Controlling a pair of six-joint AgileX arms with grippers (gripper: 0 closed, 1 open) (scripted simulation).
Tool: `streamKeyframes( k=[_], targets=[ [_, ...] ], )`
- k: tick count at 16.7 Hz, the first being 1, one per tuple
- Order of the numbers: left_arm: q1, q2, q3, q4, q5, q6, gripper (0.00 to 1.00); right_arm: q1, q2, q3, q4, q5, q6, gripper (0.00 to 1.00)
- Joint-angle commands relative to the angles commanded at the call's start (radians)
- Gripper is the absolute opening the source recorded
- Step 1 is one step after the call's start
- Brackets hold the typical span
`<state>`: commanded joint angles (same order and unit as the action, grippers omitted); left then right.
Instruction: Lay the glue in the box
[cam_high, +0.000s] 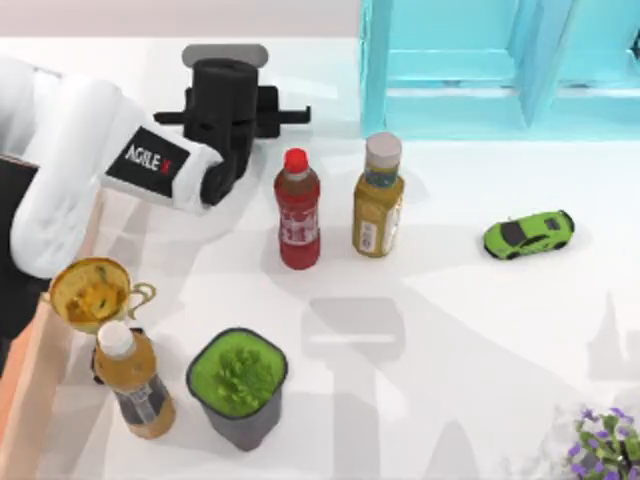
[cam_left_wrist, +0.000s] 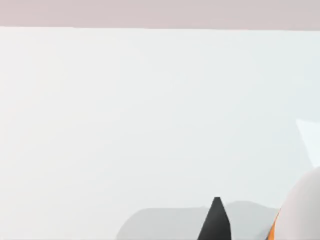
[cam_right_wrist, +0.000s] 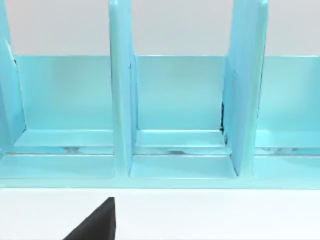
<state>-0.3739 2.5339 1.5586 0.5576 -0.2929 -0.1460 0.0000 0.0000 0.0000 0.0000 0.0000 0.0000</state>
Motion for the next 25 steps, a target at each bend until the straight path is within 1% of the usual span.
streamKeyframes(
  k=[8,18,23,25],
  targets=[
    [-0.004,-0.004,0.000,-0.003,0.000,0.001,0.00,0.000,0.000,0.000,0.000,0.000,0.000,1.00],
    [-0.003,-0.213,0.044,-0.260,-0.004,0.003,0.00,0.000,0.000,0.000,0.000,0.000,0.000,1.00],
    [-0.003,-0.219,0.046,-0.267,-0.004,0.004,0.00,0.000,0.000,0.000,0.000,0.000,0.000,1.00],
    [0.015,-0.230,0.040,-0.294,0.019,0.033,0.00,0.000,0.000,0.000,0.000,0.000,0.000,1.00]
  ],
)
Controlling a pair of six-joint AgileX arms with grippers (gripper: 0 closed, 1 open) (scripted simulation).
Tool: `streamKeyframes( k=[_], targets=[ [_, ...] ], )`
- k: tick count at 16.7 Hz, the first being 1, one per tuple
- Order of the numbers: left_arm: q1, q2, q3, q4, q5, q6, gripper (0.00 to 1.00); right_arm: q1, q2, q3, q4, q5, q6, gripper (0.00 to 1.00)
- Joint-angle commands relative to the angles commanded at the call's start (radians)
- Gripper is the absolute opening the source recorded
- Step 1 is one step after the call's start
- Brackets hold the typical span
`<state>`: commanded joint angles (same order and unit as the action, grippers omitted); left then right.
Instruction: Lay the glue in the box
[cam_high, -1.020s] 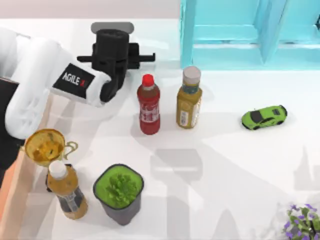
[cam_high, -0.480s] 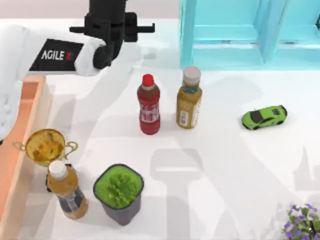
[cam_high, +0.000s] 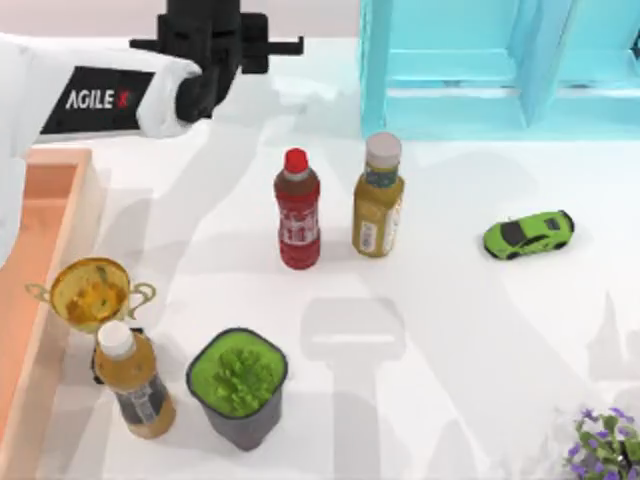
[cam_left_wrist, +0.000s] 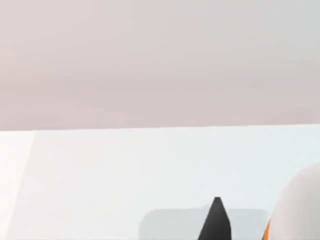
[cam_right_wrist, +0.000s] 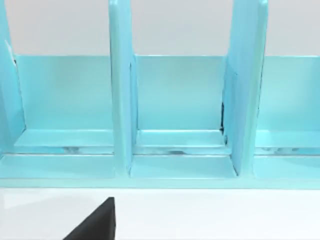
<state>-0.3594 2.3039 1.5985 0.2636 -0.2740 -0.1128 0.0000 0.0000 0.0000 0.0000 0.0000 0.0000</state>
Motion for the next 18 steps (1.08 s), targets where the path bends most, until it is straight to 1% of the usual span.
streamKeyframes(
  k=[3,6,10,14,18],
  targets=[
    [0.073,-0.043,-0.022,-0.103,0.089,0.115,0.00,0.000,0.000,0.000,0.000,0.000,0.000,1.00],
    [0.191,-0.114,-0.053,-0.257,0.233,0.302,0.00,0.000,0.000,0.000,0.000,0.000,0.000,1.00],
    [0.396,-0.233,-0.102,-0.501,0.485,0.637,0.00,0.000,0.000,0.000,0.000,0.000,0.000,1.00],
    [0.627,-0.338,-0.172,-0.759,0.766,1.024,0.00,0.000,0.000,0.000,0.000,0.000,0.000,1.00],
    [0.859,-0.395,-0.270,-1.011,1.036,1.414,0.00,0.000,0.000,0.000,0.000,0.000,0.000,1.00]
  ],
)
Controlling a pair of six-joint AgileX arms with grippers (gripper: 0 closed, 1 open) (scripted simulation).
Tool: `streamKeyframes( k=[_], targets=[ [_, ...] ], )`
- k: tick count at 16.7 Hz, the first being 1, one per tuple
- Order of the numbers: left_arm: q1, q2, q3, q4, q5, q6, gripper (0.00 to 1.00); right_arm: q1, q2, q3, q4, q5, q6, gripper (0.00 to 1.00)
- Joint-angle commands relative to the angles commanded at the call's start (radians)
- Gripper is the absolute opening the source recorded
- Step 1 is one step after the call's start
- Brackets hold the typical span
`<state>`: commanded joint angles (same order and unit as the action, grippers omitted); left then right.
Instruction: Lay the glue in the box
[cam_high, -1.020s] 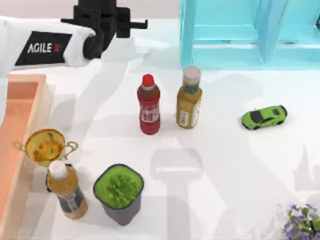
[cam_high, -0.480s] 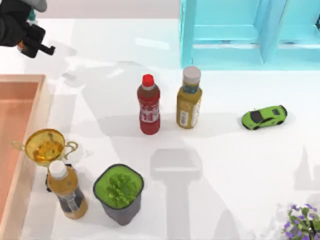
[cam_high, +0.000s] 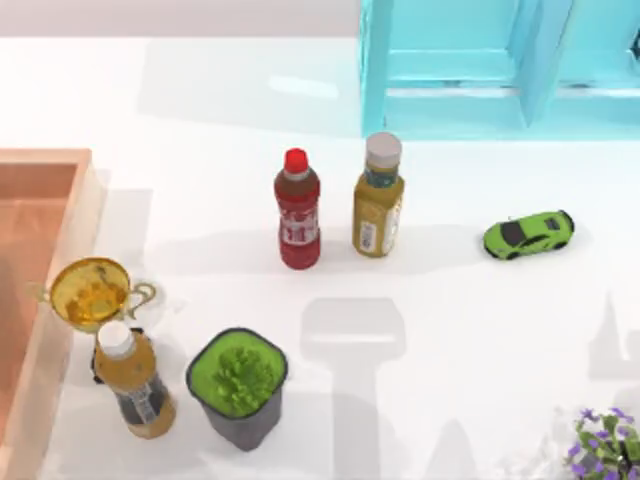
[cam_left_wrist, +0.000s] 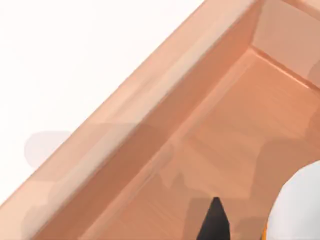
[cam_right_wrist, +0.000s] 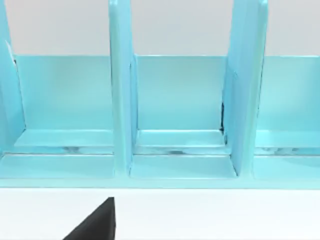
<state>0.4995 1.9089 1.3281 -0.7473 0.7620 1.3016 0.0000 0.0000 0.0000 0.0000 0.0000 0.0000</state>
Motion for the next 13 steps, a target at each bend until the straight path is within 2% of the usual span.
streamKeyframes(
  k=[4,7,10,13],
  targets=[
    [0.208,-0.022,-0.103,-0.217,0.221,0.340,0.00,0.000,0.000,0.000,0.000,0.000,0.000,1.00],
    [0.328,-0.026,-0.167,-0.339,0.340,0.531,0.00,0.000,0.000,0.000,0.000,0.000,0.000,1.00],
    [0.400,-0.027,-0.205,-0.409,0.406,0.637,0.00,0.000,0.000,0.000,0.000,0.000,0.000,1.00],
    [0.412,-0.027,-0.211,-0.422,0.418,0.655,0.00,0.000,0.000,0.000,0.000,0.000,0.000,1.00]
  ],
)
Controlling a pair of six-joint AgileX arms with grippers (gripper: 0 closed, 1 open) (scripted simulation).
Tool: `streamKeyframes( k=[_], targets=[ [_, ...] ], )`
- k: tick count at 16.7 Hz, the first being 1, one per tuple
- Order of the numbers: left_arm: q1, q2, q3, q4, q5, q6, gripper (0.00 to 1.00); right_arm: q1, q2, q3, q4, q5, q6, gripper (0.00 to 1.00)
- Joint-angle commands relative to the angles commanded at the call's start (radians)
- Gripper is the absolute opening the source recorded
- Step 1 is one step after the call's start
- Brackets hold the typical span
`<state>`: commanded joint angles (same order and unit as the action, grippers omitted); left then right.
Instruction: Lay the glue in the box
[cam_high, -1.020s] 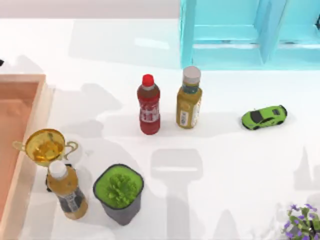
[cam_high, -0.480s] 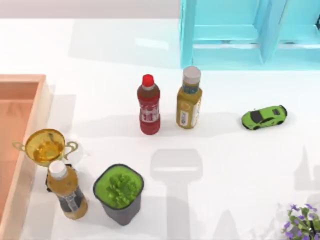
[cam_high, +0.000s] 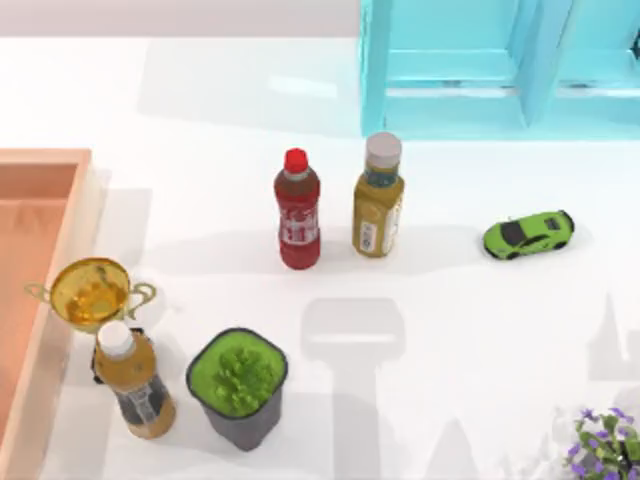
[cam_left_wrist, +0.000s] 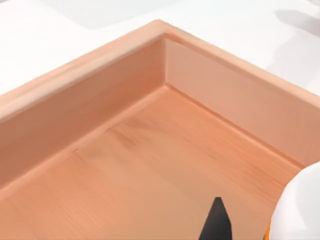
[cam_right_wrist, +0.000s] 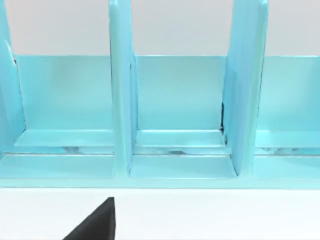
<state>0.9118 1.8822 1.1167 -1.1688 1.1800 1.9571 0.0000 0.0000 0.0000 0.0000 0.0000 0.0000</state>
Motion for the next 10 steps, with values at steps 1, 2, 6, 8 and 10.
streamKeyframes(
  k=[1,2,6,8,10],
  targets=[
    [0.000,0.000,0.000,0.000,0.000,0.000,0.00,0.000,0.000,0.000,0.000,0.000,0.000,1.00],
    [0.000,0.000,0.000,0.000,0.000,0.000,0.00,0.000,0.000,0.000,0.000,0.000,0.000,1.00],
    [-0.018,0.000,-0.014,0.032,0.004,-0.033,0.00,0.000,0.000,0.000,0.000,0.000,0.000,1.00],
    [-0.039,-0.009,-0.037,0.092,0.012,-0.083,0.00,0.000,0.000,0.000,0.000,0.000,0.000,1.00],
    [-0.063,-0.016,-0.063,0.183,0.018,-0.147,0.00,0.000,0.000,0.000,0.000,0.000,0.000,1.00]
  ],
)
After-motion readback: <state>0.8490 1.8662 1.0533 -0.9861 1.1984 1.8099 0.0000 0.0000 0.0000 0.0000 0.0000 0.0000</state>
